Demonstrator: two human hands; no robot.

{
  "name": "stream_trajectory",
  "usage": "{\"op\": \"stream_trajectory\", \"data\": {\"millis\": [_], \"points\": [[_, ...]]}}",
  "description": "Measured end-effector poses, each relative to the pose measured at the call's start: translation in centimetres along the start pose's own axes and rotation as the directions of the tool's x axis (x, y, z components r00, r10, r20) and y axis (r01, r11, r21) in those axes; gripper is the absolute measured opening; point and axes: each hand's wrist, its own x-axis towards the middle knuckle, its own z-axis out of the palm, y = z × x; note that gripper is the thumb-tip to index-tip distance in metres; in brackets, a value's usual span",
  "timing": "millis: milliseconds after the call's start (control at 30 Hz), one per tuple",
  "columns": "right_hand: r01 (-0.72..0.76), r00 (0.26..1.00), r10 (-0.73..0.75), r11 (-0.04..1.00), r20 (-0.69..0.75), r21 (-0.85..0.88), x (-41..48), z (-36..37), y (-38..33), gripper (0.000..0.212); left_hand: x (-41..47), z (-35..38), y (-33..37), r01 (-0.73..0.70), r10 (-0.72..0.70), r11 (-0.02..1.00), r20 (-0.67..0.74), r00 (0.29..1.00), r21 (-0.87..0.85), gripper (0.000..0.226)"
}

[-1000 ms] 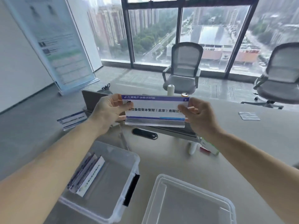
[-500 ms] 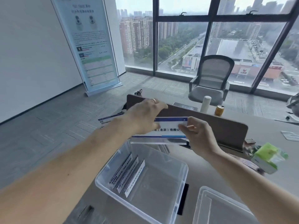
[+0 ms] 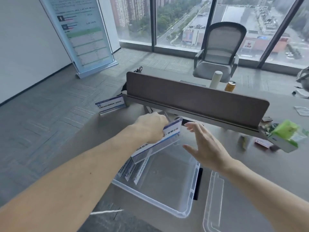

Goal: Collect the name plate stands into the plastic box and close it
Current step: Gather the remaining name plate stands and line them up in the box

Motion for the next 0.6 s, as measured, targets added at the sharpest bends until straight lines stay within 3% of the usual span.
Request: {"op": "stream_trajectory", "data": {"millis": [133,233,467,600], "points": [[0.218,0.938,-0.148,0.954,0.313,-0.205,-2.6,3.3,3.3,0.050,1.1,5.9,-0.7,0.140,-0.131,0.986,0.100,0.986,-0.093,0.019],[0.329,0.874,-0.196,0.912,0.445,-0.244,-3.6,6.3,5.0,0.054,1.9,10.9,-0.5,0.220,-0.198,0.967,0.163,0.967,-0.131,0.011],[0.364,0.783,-0.191,0.912,0.592,-0.187,-4.9,11.7,7.5,0.052,3.3,20.3,0.3,0.309,-0.267,0.941,0.258,0.929,-0.141,0.008],[0.404,0.786,-0.197,0.881,0.586,-0.246,-5.5,13.8,8.2,0.060,3.9,23.5,0.1,0.315,-0.279,0.942,0.251,0.927,-0.116,0.012]]}}
